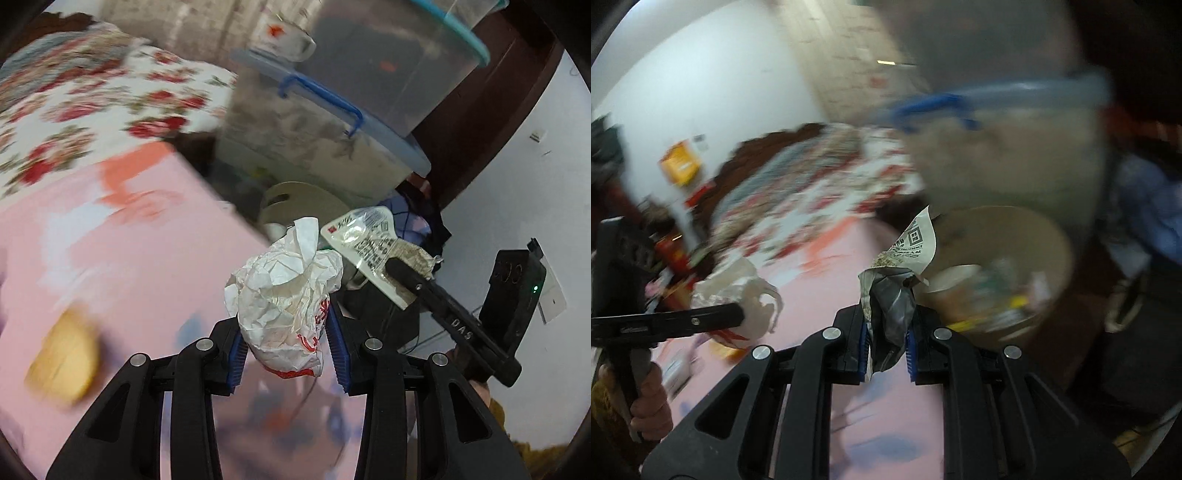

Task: Collect trash
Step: 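Carry paper and wrapper over the wastebasket and open both tools, then grasp the white tissue pack with the left tool while the right grasps the orange peel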

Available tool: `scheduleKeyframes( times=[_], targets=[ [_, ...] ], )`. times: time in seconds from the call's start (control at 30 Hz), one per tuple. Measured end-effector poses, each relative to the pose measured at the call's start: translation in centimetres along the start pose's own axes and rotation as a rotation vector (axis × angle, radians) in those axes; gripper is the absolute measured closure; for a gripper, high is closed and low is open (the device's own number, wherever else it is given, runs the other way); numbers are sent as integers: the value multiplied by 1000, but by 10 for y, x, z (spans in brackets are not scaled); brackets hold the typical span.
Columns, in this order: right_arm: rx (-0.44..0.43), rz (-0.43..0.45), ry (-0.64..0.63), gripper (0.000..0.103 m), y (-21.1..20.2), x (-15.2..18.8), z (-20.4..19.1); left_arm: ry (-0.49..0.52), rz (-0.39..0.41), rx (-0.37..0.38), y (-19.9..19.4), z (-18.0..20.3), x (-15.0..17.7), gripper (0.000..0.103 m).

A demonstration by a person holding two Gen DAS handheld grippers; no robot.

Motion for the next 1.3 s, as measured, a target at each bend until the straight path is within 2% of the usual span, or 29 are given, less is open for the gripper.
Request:
scheduleKeyframes(
  times=[0.07, 0.17, 0.2, 0.23, 0.27, 0.3, 0.33, 0.37, 0.53, 0.63, 0.7, 0.83, 0.93, 1.0, 1.07, 1.17, 1.27, 1.3],
  targets=[
    [42, -24, 34, 85, 18, -13, 24, -17, -34, 26, 42, 2, -28, 65],
    [103, -49, 48, 82, 46, -30, 46, -69, -48, 51, 91, 0, -55, 58],
    [102, -59, 51, 82, 54, -33, 49, -85, -56, 52, 103, -1, -60, 43],
    [89, -95, 60, 82, 68, -36, 54, -111, -64, 35, 118, -4, -65, 22],
    [86, -124, 70, 76, 79, -38, 56, -130, -62, 14, 127, -7, -69, 19],
    [78, -160, 88, 57, 89, -38, 59, -155, -61, 5, 135, -11, -70, 19],
    [65, -174, 110, 42, 94, -37, 62, -173, -71, 16, 139, -14, -68, 20],
    [61, -166, 124, 24, 96, -38, 66, -185, -76, 27, 138, -15, -66, 20],
    [93, -59, 134, 25, 71, -41, 68, -164, -38, 46, 97, -13, -54, 20],
    [113, 15, 146, 26, 53, -49, 61, -135, -5, 59, 54, -5, -30, 20],
    [73, 41, 147, 30, 37, -53, 47, -105, 7, 36, 21, 0, -5, 20],
    [-64, 25, 33, 35, 16, -52, -16, -37, 36, -95, -41, 1, 50, 19],
    [-173, -30, -43, 38, 11, -34, -65, -16, 79, -250, -95, -12, 90, 18],
    [-217, -74, -79, 41, 15, -21, -91, -3, 113, -415, -137, -31, 112, 17],
    [-257, -141, -108, 41, 26, -2, -122, -9, 129, -548, -172, -51, 129, 10],
    [-321, -268, -125, 42, 45, 30, -163, -28, 121, -765, -213, -93, 153, 9],
    [-327, -358, -125, 41, 65, 56, -189, -42, 69, -819, -226, -130, 165, 9],
    [-329, -390, -118, 41, 72, 64, -197, -54, 53, -810, -226, -139, 167, 9]
  ],
)
Point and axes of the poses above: each gripper's, at about its wrist camera, not at the fingertips, and y roughly the way its jaws point, z to its right, x to its underside, the point moved 2 cm from there along y, roughly the way its jaws point, and after that the axes turned 12 degrees about x, right-handed, at the moved point
